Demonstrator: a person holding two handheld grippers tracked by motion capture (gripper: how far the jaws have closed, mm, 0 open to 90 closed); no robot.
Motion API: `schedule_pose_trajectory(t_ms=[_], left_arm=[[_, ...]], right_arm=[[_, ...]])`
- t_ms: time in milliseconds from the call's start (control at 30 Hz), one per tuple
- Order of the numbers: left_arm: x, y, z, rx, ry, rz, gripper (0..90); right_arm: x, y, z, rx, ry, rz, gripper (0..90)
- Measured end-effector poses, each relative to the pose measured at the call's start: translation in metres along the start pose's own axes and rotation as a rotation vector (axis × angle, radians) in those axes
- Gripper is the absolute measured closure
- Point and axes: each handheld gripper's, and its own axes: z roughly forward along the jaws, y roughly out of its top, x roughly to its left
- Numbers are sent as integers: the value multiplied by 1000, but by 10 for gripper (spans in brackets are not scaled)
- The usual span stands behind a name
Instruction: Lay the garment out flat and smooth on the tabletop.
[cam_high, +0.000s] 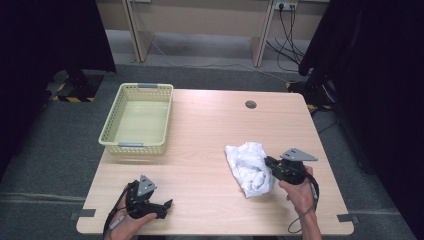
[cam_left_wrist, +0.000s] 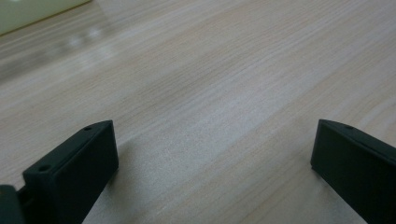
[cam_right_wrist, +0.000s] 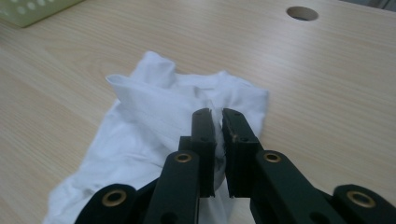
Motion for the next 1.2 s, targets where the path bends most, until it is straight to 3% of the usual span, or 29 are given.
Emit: schedule_pose_trajectory(t_ms=[167, 300, 367, 467, 533, 633, 767, 900, 933, 1000, 1100, 1133, 1167, 1200], left_arm=[[0, 0, 0, 0, 0, 0, 0], [0, 0, 0, 0, 0, 0, 0], [0, 0, 0, 0, 0, -1, 0], [0, 0, 0, 0, 0, -1, 0], [0, 0, 0, 0, 0, -1, 0], [0, 0, 0, 0, 1, -1, 0], [0, 0, 0, 0, 1, -1, 0], [0, 0, 0, 0, 1, -1, 0], [0, 0, 0, 0, 1, -1, 0], [0, 0, 0, 0, 1, -1, 0], [0, 0, 0, 0, 1, -1, 0], [0, 0, 0, 0, 1, -1, 0], [0, 0, 0, 0, 1, -1, 0], [0, 0, 0, 0, 1, -1, 0]], right_arm=[[-21, -15, -15, 6, -64, 32, 840], [-38, -31, -26, 34, -141, 50, 839], [-52, -45, -32, 63, -180, 88, 807], [-62, -53, -37, 80, -190, 141, 695], [-63, -53, -39, 82, -191, 144, 668], [-58, -42, -40, 41, -169, 89, 598], [-51, -34, -33, 46, -155, 52, 544], [-50, -29, -15, 88, -168, 37, 494], [-53, -29, -3, 128, -148, 33, 464], [-56, -28, 3, 152, -137, 33, 458], [-64, -30, 16, 171, -132, 62, 506], [-65, -32, 18, 176, -115, 67, 565], [-66, -34, 18, 150, -73, 72, 710], [-66, -35, 17, 150, -76, 65, 748]])
